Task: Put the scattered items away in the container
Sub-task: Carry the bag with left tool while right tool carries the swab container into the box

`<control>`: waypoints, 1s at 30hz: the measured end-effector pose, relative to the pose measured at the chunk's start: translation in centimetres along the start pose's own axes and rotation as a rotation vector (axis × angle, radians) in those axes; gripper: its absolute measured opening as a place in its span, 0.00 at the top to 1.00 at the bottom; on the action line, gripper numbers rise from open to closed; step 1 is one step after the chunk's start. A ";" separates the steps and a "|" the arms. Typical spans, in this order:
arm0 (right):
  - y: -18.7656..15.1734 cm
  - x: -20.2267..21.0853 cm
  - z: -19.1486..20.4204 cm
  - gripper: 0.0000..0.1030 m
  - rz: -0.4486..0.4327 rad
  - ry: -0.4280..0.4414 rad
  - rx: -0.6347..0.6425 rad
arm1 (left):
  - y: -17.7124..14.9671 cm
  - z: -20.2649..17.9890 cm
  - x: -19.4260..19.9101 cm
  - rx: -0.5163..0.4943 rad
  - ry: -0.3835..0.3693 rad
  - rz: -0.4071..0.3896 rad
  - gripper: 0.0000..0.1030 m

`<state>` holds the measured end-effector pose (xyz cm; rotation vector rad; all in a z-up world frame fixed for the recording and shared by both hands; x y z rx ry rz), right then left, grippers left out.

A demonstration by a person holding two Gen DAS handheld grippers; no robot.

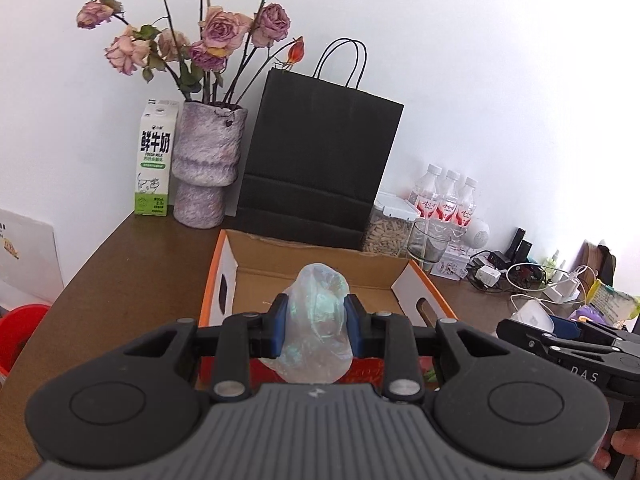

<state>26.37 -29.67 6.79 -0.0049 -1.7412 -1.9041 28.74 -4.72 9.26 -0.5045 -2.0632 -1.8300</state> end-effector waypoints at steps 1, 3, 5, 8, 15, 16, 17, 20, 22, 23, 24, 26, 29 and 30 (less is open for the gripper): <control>0.8 -1.2 -0.5 0.37 0.005 0.004 -0.003 | 0.7 -0.6 -1.1 -0.007 -0.001 0.010 0.71; 2.2 -4.4 -1.7 0.37 0.029 0.019 -0.013 | 1.9 -1.8 -3.5 -0.016 -0.007 0.030 0.71; 3.0 -7.8 -2.8 0.37 0.066 0.031 -0.030 | 2.7 -2.8 -6.3 -0.026 -0.009 0.055 0.71; 3.4 -13.0 -4.4 0.37 0.118 0.037 -0.049 | 3.3 -3.7 -10.9 -0.046 0.015 0.103 0.71; 2.3 -21.7 -6.0 0.37 0.221 0.056 -0.008 | 2.7 -4.1 -20.1 -0.075 0.058 0.190 0.70; 2.2 -22.3 -6.2 0.37 0.223 0.056 0.003 | 2.5 -4.2 -20.8 -0.090 0.061 0.189 0.70; 2.1 -22.7 -6.3 0.37 0.221 0.060 0.017 | 2.4 -4.2 -21.5 -0.100 0.060 0.188 0.70; 1.7 -23.9 -6.8 0.37 0.230 0.060 0.029 | 1.9 -4.2 -23.2 -0.105 0.034 0.217 0.69; 1.2 -24.5 -7.1 0.37 0.250 0.070 0.016 | 1.2 -3.8 -24.2 -0.098 0.038 0.258 0.69; 0.9 -24.8 -7.2 0.37 0.265 0.082 0.000 | 0.9 -3.6 -24.6 -0.091 0.037 0.278 0.69; 0.5 -25.0 -7.3 0.37 0.282 0.090 -0.021 | 0.4 -3.4 -24.9 -0.082 0.036 0.303 0.69; 0.5 -24.8 -7.1 0.37 0.273 0.095 -0.025 | -0.1 -3.2 -25.0 -0.087 0.046 0.328 0.68; 0.1 -24.5 -6.7 0.37 0.282 0.097 -0.026 | -0.3 -3.5 -24.2 -0.089 0.027 0.324 0.68; 0.0 -24.2 -6.5 0.37 0.286 0.097 -0.027 | -0.5 -3.6 -23.9 -0.096 0.023 0.327 0.68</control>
Point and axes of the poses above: each gripper's, at about its wrist camera, not at the fingertips, and x roughly against the way its jaws point, z to its left, y to its top, the point moved 6 cm from there along -x, roughly the way its jaws point, and after that the axes turned 15 degrees about y, right-handed, at the moved point
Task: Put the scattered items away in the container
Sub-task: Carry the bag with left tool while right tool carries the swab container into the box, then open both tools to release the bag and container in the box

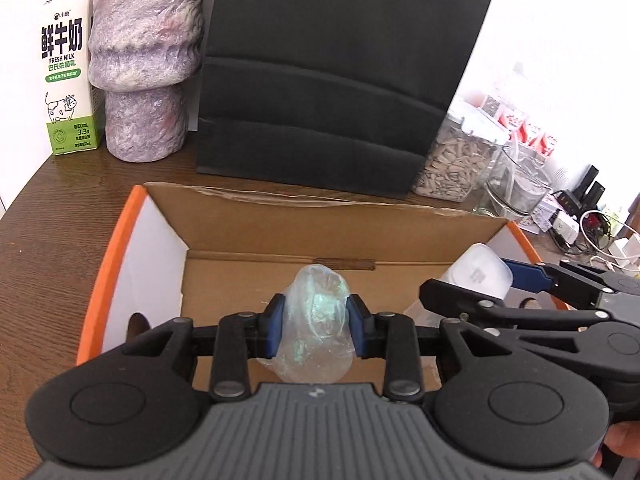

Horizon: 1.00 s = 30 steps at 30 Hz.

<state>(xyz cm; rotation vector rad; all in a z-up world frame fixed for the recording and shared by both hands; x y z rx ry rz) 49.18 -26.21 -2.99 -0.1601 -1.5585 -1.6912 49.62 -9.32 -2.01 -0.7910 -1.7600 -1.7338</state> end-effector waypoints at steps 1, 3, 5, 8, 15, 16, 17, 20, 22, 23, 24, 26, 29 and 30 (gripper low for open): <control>-0.2 0.1 0.2 0.37 0.003 0.002 0.000 | -0.3 -0.2 0.2 -0.010 0.001 0.004 0.68; -0.7 0.6 0.7 0.37 0.008 0.004 0.001 | -1.0 -0.3 0.6 -0.022 0.014 0.014 0.67; -1.2 1.3 1.1 0.36 0.010 0.013 -0.006 | -1.7 -0.4 1.1 -0.022 0.011 0.025 0.67; -2.2 2.1 1.7 0.36 0.025 0.020 -0.023 | -2.6 -0.4 2.0 -0.018 0.009 0.027 0.67; -4.6 4.6 3.4 0.29 0.050 0.024 -0.034 | -5.2 -0.1 4.5 -0.017 0.017 0.043 0.65; -4.9 5.0 3.7 0.28 0.047 0.023 -0.031 | -5.5 -0.1 4.8 -0.015 0.020 0.042 0.64; -5.1 5.5 4.0 0.26 0.043 0.025 -0.026 | -5.7 0.0 5.2 -0.013 0.019 0.038 0.64; -5.4 6.8 4.6 0.17 0.028 0.012 -0.015 | -6.2 0.1 6.3 -0.008 0.023 0.025 0.61; -5.3 7.8 5.0 0.14 0.012 0.007 -0.011 | -6.2 0.2 7.3 -0.001 0.021 0.006 0.54; -5.2 8.5 5.2 0.13 0.004 0.005 -0.006 | -6.1 0.3 7.8 0.003 0.024 -0.005 0.52; -5.2 9.0 5.4 0.13 -0.001 0.002 -0.005 | -6.0 0.4 8.6 0.007 0.027 -0.024 0.50; -5.0 10.2 6.0 0.13 -0.012 0.006 0.001 | -5.7 0.5 10.1 0.003 0.032 -0.060 0.41; -5.0 12.2 7.0 0.03 -0.037 0.002 0.006 | -5.6 0.7 12.5 -0.006 0.068 -0.112 0.23; -5.1 12.9 7.3 0.00 -0.048 0.003 0.008 | -5.7 0.8 13.2 -0.008 0.073 -0.126 0.17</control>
Point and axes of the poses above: each gripper's, at about its wrist camera, not at the fingertips, and x roughly against the way its jaws point, z to its left, y to its top, the point moved 6 cm from there along -x, roughly the way its jaws point, and after that the axes turned 15 degrees about y, right-handed, at the moved point
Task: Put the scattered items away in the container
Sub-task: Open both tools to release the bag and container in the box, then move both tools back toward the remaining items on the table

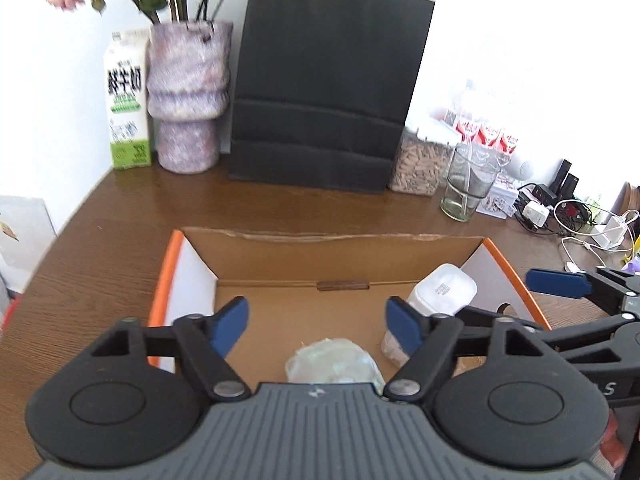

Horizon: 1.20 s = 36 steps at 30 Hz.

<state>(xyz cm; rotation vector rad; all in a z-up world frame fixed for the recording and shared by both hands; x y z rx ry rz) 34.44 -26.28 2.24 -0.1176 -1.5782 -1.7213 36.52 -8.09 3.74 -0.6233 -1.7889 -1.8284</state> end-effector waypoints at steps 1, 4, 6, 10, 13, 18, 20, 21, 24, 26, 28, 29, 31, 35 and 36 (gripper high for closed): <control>-0.1 0.8 0.5 0.00 -0.012 0.003 0.003 | 0.0 0.2 0.9 0.003 -0.003 -0.019 0.12; -0.8 3.1 1.6 0.00 -0.030 0.006 0.009 | -0.4 0.8 3.4 0.015 -0.009 -0.062 0.00; -1.6 4.6 2.4 0.00 -0.048 -0.001 0.019 | -1.0 1.2 5.2 0.013 -0.006 -0.099 0.00; -3.7 7.7 4.1 0.00 -0.078 0.000 0.024 | -2.9 2.1 8.6 0.020 0.013 -0.154 0.00; -5.7 10.0 5.2 0.00 -0.107 0.013 0.019 | -4.8 3.2 11.0 0.051 0.009 -0.179 0.00; -9.3 13.2 6.5 0.00 -0.155 0.009 0.009 | -8.2 4.7 14.2 0.088 -0.003 -0.207 0.00; -10.8 14.4 7.0 0.00 -0.174 0.012 0.008 | -9.5 5.3 15.2 0.090 0.004 -0.211 0.00; -11.6 14.9 7.3 0.00 -0.179 0.010 0.011 | -10.1 5.5 15.6 0.093 0.007 -0.212 0.00; -13.6 16.1 8.0 0.00 -0.185 0.012 0.010 | -11.9 6.4 16.7 0.094 0.025 -0.212 0.00; -15.1 16.8 8.5 0.00 -0.184 0.026 -0.002 | -13.0 6.9 17.4 0.096 0.033 -0.218 0.00; -16.3 17.3 9.1 0.00 -0.171 0.031 -0.005 | -14.2 7.4 18.1 0.094 0.035 -0.223 0.00; -17.1 17.6 9.6 0.00 -0.163 0.034 0.003 | -14.7 7.5 18.4 0.092 0.037 -0.226 0.00; -18.3 18.0 10.3 0.00 -0.147 0.037 0.011 | -15.8 7.9 19.0 0.095 0.045 -0.230 0.00; -20.7 18.6 11.6 0.00 -0.134 0.056 0.014 | -18.1 8.5 19.6 0.113 0.053 -0.226 0.00; -21.3 18.7 11.8 0.00 -0.131 0.061 0.015 | -18.8 8.7 19.7 0.117 0.057 -0.222 0.00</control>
Point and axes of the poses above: each gripper's, at about its wrist camera, not at the fingertips, and x roughly against the way its jaws point, z to its left, y to its top, the point moved 6 cm from there along -x, roughly the way its jaws point, and after that the axes turned 15 degrees about y, right-handed, at the moved point
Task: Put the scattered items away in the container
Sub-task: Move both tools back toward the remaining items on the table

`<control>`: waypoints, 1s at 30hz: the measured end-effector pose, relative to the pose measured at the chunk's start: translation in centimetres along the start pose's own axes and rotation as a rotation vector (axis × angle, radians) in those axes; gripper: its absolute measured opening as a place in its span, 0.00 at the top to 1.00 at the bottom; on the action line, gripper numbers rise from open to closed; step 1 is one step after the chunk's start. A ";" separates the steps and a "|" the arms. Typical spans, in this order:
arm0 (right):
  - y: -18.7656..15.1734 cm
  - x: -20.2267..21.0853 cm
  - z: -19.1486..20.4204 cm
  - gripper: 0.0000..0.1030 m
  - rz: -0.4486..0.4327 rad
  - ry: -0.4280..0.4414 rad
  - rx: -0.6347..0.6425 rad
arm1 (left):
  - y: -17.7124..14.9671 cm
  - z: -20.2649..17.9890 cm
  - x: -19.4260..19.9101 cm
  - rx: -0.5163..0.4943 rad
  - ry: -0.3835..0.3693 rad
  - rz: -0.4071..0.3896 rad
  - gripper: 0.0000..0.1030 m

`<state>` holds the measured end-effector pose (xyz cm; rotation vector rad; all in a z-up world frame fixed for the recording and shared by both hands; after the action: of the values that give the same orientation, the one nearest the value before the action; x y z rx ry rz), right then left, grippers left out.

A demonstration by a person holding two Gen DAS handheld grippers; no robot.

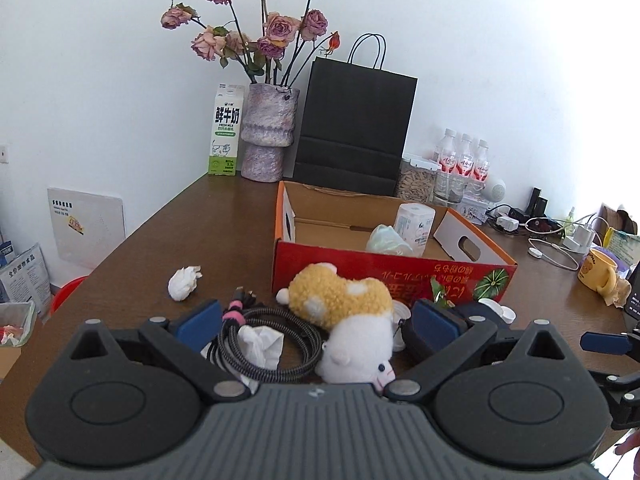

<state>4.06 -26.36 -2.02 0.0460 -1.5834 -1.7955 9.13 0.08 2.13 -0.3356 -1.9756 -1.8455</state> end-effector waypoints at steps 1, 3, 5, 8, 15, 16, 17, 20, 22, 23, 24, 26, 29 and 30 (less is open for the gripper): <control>-0.6 0.1 0.2 0.00 0.006 0.004 0.000 | -0.8 0.3 0.3 0.003 0.008 0.005 0.00; -1.9 -0.1 0.7 0.00 0.030 0.014 0.001 | -2.2 0.9 0.6 0.012 0.028 0.011 0.00; -3.0 -0.5 0.8 0.00 0.056 0.016 -0.004 | -3.3 1.3 0.7 0.016 0.047 0.019 0.00; -4.1 -1.2 1.1 0.00 0.090 0.014 0.000 | -3.9 1.4 0.7 0.007 0.058 0.017 0.00; -4.3 -2.0 0.6 0.00 0.089 -0.021 0.001 | -4.2 2.2 0.5 0.017 0.072 0.020 0.00; -4.4 -2.2 0.3 0.00 0.091 -0.028 -0.002 | -4.4 2.4 0.4 0.018 0.077 0.026 0.00; -4.4 -2.3 0.1 0.00 0.095 -0.035 -0.006 | -4.5 2.5 0.3 0.019 0.080 0.031 0.00; -4.6 -2.9 -0.5 0.00 0.108 -0.051 -0.017 | -5.0 3.0 -0.2 0.025 0.087 0.050 0.00; -4.7 -3.3 -0.9 0.00 0.118 -0.062 -0.021 | -5.1 3.3 -0.6 0.028 0.088 0.059 0.00; -4.7 -3.5 -1.0 0.00 0.124 -0.066 -0.023 | -5.2 3.4 -0.8 0.027 0.090 0.065 0.00; -4.8 -3.7 -1.2 0.00 0.129 -0.070 -0.026 | -5.3 3.5 -1.0 0.027 0.092 0.071 0.00; -4.9 -4.0 -1.5 0.00 0.136 -0.080 -0.031 | -5.3 3.6 -1.4 0.025 0.096 0.080 0.00; -4.8 -4.3 -1.9 0.00 0.139 -0.090 -0.039 | -5.3 3.8 -1.9 0.023 0.102 0.091 0.00; -4.7 -4.5 -2.0 0.00 0.141 -0.094 -0.039 | -5.3 3.8 -2.1 0.020 0.107 0.096 0.00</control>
<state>5.99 -25.78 -8.52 -0.1671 -1.5759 -1.7395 8.13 3.58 -3.73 -0.3138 -1.8728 -1.7456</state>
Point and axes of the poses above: each gripper's, at about its wrist camera, not at the fingertips, and x roughly against the way its jaws point, z to its left, y to its top, the point moved 6 cm from there along -x, roughly the way its jaws point, and after that the axes turned 15 degrees about y, right-handed, at the moved point
